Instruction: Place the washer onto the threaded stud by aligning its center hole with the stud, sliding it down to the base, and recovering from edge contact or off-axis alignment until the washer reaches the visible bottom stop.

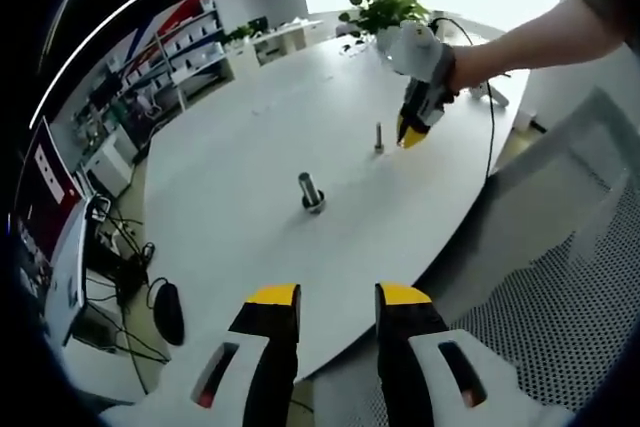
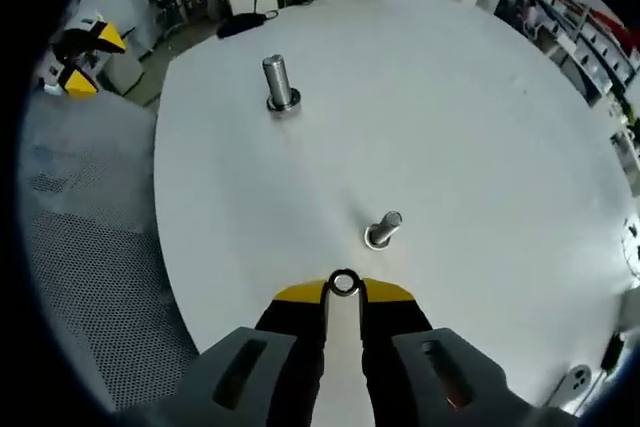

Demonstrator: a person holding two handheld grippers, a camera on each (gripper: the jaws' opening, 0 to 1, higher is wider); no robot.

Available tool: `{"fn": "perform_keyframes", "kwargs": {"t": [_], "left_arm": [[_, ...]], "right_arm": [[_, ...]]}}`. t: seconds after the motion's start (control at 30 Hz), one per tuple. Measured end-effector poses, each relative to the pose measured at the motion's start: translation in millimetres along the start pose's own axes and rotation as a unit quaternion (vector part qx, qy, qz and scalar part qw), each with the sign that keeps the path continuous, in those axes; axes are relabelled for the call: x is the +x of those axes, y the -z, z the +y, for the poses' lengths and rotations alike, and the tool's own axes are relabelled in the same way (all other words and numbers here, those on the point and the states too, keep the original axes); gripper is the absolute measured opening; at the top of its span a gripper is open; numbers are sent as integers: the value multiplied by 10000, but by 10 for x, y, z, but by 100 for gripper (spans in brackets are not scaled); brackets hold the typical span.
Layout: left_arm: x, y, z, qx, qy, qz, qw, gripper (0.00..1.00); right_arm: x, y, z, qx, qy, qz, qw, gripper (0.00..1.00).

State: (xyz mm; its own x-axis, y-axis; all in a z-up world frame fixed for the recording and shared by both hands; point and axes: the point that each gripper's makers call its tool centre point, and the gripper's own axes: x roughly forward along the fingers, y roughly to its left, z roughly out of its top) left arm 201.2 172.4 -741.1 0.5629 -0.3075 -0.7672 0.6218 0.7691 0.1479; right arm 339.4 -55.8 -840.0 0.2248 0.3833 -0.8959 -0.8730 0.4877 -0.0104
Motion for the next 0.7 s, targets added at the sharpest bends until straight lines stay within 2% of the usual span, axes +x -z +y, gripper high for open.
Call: {"fn": "perform_keyframes", "kwargs": {"t": [0.33, 0.7], "left_arm": [[0, 4, -4, 11, -11, 24, 10000, 28], [-1, 0, 4, -8, -19, -1, 10000, 28]], "right_arm": [[-218, -220, -81, -107, 173, -328, 9993, 13], [-232, -346, -152, -296, 280, -422, 9983, 13]]}}
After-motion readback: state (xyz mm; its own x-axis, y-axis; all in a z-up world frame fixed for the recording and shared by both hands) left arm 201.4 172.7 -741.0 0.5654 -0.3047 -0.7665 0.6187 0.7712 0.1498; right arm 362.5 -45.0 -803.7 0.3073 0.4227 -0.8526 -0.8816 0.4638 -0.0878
